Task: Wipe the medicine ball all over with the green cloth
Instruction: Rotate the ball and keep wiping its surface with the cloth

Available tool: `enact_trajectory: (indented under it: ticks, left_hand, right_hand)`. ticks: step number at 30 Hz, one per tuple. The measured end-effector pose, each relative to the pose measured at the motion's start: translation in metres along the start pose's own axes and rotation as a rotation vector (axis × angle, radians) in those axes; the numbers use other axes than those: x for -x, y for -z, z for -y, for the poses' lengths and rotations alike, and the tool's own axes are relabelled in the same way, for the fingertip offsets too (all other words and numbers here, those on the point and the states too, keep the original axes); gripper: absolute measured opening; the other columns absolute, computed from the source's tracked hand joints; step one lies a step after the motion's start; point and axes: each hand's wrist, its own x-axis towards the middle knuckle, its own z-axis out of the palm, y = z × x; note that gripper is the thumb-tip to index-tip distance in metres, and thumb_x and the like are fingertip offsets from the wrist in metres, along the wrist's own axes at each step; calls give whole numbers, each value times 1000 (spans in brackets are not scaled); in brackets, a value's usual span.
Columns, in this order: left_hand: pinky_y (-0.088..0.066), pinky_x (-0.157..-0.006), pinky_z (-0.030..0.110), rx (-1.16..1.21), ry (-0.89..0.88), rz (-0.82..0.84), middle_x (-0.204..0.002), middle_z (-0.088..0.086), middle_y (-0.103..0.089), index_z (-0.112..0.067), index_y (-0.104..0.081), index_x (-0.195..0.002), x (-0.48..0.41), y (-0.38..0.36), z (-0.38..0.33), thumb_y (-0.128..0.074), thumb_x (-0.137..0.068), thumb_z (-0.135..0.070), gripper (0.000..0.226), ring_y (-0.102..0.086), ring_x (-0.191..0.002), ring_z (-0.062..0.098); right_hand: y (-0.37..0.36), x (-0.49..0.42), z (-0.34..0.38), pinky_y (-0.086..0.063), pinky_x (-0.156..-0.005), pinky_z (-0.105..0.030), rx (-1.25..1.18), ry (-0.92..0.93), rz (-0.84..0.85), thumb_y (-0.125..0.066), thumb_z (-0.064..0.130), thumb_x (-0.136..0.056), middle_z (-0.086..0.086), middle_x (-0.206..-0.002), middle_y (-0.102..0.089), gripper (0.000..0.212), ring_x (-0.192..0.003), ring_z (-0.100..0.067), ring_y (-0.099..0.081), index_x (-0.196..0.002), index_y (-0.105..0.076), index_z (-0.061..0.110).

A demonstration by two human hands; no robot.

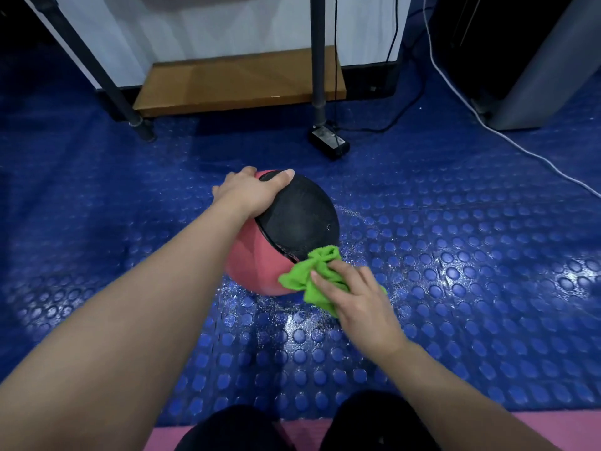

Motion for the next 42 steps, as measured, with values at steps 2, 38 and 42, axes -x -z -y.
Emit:
enact_trajectory:
  ticks: [2, 38, 42]
  left_hand:
    - [-32, -113, 53, 33, 15, 18, -157, 5, -34, -30, -32, -152, -3, 3, 6, -41, -70, -91, 103, -30, -142, 39]
    - [-32, -115, 52, 418, 27, 105, -154, 2, -15, -45, -15, -152, 75, -14, 56, -72, -30, -87, 141, -30, -142, 35]
    - [-31, -114, 40, 505, -32, 34, -155, 3, -18, -30, -12, -156, 89, -29, 64, -82, -33, -75, 148, -34, -140, 23]
  right_hand:
    - [4, 13, -16, -54, -65, -38, 20, -115, -4, -83, 5, -68, -5, -127, -50, 63, -97, -24, -46, -125, -63, 23]
    - [35, -22, -38, -53, -60, -39, -1402, -1403, -426, -46, 23, -101, -2, -70, -62, 17, -61, -20, -58, -92, -58, 16]
    - [39, -23, -47, -53, -61, -38, -1374, -1395, -434, -46, 25, -101, 0, -72, -64, 15, -59, -17, -60, -100, -59, 17]
